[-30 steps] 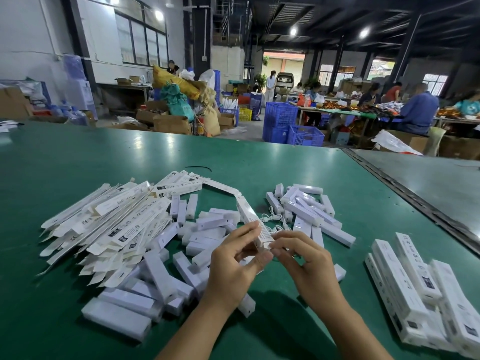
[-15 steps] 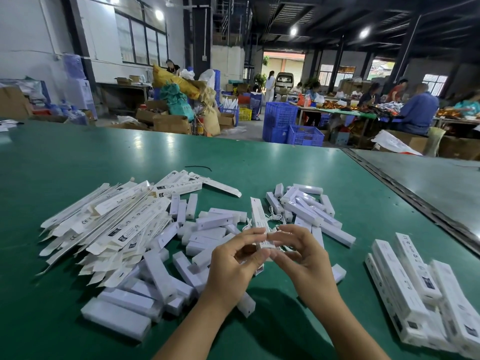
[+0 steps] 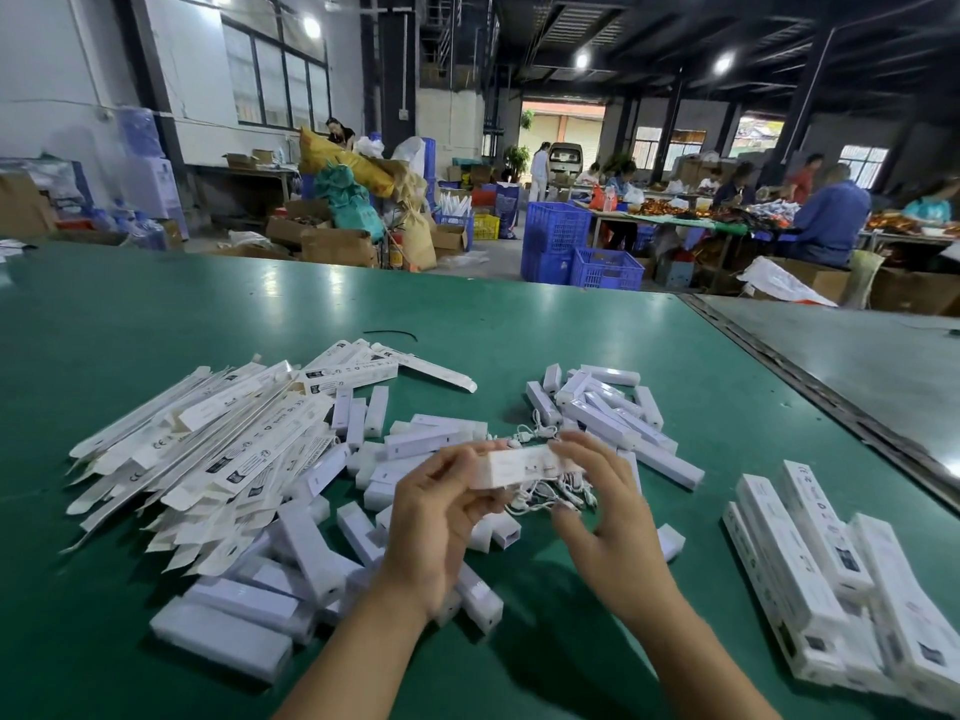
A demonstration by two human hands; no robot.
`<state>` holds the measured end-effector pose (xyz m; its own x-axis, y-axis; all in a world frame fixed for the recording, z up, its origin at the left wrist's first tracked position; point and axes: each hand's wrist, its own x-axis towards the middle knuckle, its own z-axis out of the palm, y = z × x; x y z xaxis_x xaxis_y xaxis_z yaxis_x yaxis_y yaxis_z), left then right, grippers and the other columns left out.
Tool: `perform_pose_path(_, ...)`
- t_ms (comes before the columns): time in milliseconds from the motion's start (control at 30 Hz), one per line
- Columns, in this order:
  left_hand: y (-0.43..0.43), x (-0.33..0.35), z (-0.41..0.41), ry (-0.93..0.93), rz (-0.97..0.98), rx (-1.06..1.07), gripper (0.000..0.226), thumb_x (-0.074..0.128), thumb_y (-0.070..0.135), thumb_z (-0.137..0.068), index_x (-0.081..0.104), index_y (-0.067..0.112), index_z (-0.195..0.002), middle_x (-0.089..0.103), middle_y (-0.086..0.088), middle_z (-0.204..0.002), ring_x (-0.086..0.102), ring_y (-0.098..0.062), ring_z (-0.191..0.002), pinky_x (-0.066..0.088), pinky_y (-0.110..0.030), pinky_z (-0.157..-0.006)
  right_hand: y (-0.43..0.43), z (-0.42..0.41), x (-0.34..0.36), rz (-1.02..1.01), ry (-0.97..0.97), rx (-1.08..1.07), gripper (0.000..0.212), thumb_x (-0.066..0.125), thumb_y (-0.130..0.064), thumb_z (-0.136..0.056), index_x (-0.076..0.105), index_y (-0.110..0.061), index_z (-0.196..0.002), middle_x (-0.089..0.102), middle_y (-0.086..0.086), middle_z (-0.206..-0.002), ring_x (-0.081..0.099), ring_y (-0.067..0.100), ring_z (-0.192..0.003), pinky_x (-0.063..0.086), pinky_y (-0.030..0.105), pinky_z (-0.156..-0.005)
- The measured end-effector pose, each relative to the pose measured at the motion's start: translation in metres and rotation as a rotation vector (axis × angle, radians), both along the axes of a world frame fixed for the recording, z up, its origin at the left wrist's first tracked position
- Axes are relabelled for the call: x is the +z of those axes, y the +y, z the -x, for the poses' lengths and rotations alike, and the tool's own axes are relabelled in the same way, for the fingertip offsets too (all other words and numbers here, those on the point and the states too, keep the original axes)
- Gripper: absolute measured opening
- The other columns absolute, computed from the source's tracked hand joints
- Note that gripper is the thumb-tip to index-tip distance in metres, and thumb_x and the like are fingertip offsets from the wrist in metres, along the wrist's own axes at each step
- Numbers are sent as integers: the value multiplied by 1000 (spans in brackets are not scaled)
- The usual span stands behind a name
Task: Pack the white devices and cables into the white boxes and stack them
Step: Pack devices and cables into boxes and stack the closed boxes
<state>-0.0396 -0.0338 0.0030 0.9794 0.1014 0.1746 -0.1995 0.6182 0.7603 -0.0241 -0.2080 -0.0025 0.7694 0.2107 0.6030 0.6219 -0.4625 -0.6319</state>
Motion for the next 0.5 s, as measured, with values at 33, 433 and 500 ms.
perform_pose_path(33,4,2,1,43,107,-63,23,61,21,-83,80,8,-85,75,-17,-102,71,-21,-75,57,-25,-62,-3,-2,2,50,-19,-63,59,68,-4,-80,50,-42,-123,45,-28,-134,37,2,-132,22,7,-107)
perform_pose_path(433,-3,-3,3,91,-286,15,52,81,51,-64,66,15,-98,72,-2,-88,67,-9,-72,52,-23,-60,-10,-6,6,119,168,-56,35,77,-32,-82,70,-31,-116,66,-34,-84,63,-2,-73,45,8,-64)
perform_pose_path(500,-17,-8,4,94,-459,139,28,74,35,-78,69,16,-96,76,-1,-86,72,-11,-76,55,-21,-62,-4,-2,7,164,196,29,34,71,-42,-86,66,-33,-119,64,-33,-71,58,0,-57,40,7,-55)
